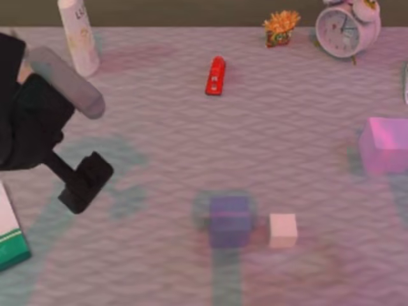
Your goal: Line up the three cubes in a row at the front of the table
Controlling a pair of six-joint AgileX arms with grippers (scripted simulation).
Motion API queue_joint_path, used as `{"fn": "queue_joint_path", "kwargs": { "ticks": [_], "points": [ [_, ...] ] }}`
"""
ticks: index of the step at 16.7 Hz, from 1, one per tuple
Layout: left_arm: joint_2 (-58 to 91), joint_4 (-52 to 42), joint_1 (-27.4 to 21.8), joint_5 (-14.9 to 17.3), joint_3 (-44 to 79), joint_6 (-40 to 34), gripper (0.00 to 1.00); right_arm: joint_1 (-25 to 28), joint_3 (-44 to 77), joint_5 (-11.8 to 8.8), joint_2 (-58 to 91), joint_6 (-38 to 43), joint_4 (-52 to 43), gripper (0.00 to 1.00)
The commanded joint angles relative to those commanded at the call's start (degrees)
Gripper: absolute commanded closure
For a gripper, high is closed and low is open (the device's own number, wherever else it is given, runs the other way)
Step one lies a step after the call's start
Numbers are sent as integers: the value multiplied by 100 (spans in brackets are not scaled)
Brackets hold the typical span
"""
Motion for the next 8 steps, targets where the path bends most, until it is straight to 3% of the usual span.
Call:
{"fn": "queue_joint_path", "kwargs": {
  "ticks": [8],
  "points": [
    [-4431,2454,1641,24,-3693,-1538,0,152,3604,29,4470,264,-2518,0]
  ]
}}
